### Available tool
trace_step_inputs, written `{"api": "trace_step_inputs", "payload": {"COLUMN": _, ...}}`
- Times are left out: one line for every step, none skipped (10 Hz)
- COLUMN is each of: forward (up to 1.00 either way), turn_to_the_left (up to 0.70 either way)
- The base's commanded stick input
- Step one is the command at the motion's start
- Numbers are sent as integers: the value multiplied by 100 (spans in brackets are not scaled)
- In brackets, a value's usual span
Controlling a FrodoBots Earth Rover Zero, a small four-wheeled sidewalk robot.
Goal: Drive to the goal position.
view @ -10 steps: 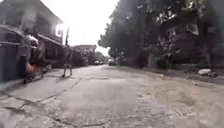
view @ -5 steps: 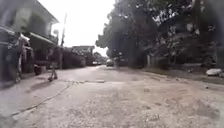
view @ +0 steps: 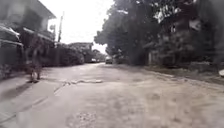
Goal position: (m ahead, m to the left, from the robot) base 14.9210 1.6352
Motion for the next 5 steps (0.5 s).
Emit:
{"api": "trace_step_inputs", "payload": {"forward": 100, "turn_to_the_left": 0}}
{"api": "trace_step_inputs", "payload": {"forward": 100, "turn_to_the_left": 0}}
{"api": "trace_step_inputs", "payload": {"forward": 100, "turn_to_the_left": 0}}
{"api": "trace_step_inputs", "payload": {"forward": 100, "turn_to_the_left": 0}}
{"api": "trace_step_inputs", "payload": {"forward": 100, "turn_to_the_left": 0}}
